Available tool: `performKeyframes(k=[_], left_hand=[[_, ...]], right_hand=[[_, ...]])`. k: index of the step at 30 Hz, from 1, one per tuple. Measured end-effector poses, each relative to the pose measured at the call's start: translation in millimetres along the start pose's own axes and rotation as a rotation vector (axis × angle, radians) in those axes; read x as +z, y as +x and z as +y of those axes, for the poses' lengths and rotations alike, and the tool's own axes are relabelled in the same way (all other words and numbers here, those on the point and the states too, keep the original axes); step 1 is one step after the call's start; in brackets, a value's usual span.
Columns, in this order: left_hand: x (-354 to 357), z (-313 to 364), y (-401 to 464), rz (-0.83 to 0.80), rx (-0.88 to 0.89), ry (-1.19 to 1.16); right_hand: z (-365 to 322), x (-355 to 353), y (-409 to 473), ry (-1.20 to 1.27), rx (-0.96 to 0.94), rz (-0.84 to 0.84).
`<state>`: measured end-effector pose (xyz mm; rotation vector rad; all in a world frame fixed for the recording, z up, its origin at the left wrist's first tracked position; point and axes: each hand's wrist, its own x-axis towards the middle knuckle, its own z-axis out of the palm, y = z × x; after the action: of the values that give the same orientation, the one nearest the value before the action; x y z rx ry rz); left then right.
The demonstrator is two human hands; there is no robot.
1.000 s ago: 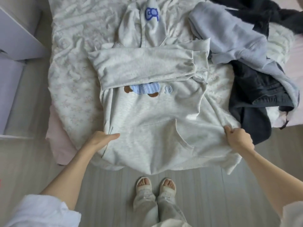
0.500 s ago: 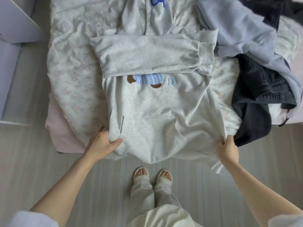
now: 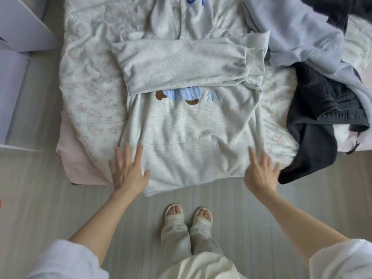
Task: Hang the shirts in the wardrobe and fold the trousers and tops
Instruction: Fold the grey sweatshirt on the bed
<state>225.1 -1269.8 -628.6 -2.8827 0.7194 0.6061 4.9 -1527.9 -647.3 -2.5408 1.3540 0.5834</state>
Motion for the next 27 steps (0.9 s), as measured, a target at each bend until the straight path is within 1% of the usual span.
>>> performKeyframes(k=[2,4,5,6,9,11,12,13,14,16,18,19,22,24,25,27], left_hand=[[7.1,16.4,9.2,0.025,0.203,0.061],[19.8,23.3,27.2,0.016,0.334,0.13],[25.2,21.8,36.3,0.003,0.342,0.164],[30.9,17.7,43.2,-0.018,0.301,0.17],[42.6,11.6,51.4,-0.051,0.085,0.094],[42.3,18.4,45.0,-0.069,0.025,0.05],[39.5,23.3,40.8,-0.1,0.01,0.019],[36.5,27.5,38.5,-0.123,0.004,-0.029],[32.8,31.2,37.9,-0.137,0.007,-0.084],[23.6,38.4,42.5,-0.106,0.031,-0.167],[16.5,44.6,52.3,-0.053,0.049,-0.18],[14.6,48.9,61.1,-0.026,0.053,-0.175],[12.0,58.1,75.6,0.052,0.046,-0.187],[11.8,63.3,80.4,0.087,0.041,-0.206],[11.9,64.8,81.6,0.079,0.022,-0.224],[11.6,66.5,81.7,0.004,-0.044,-0.265]], right_hand=[[-27.5,6.5,5.8,-0.055,-0.313,0.025],[-47.1,19.3,21.2,-0.143,-0.534,0.023],[-50.0,23.9,31.5,-0.188,-0.588,0.002],[-47.6,27.6,41.6,-0.221,-0.593,-0.029],[-22.8,30.1,70.1,-0.252,-0.455,-0.163],[-9.8,27.4,69.0,-0.202,-0.326,-0.243],[-4.8,25.3,64.2,-0.131,-0.248,-0.26],[-0.5,22.5,59.9,-0.033,-0.166,-0.234],[2.7,18.7,56.1,0.069,-0.087,-0.173],[2.0,7.6,57.9,0.256,0.032,-0.039],[-11.4,-4.0,71.5,0.426,0.09,0.055],[-21.1,-10.0,83.6,0.481,0.097,0.077],[-42.5,-20.6,111.6,0.561,0.16,0.066],[-37.1,-23.9,123.0,0.564,0.236,0.072],[-29.2,-23.3,125.1,0.547,0.268,0.077],[-10.7,-21.2,121.0,0.493,0.311,0.074]])
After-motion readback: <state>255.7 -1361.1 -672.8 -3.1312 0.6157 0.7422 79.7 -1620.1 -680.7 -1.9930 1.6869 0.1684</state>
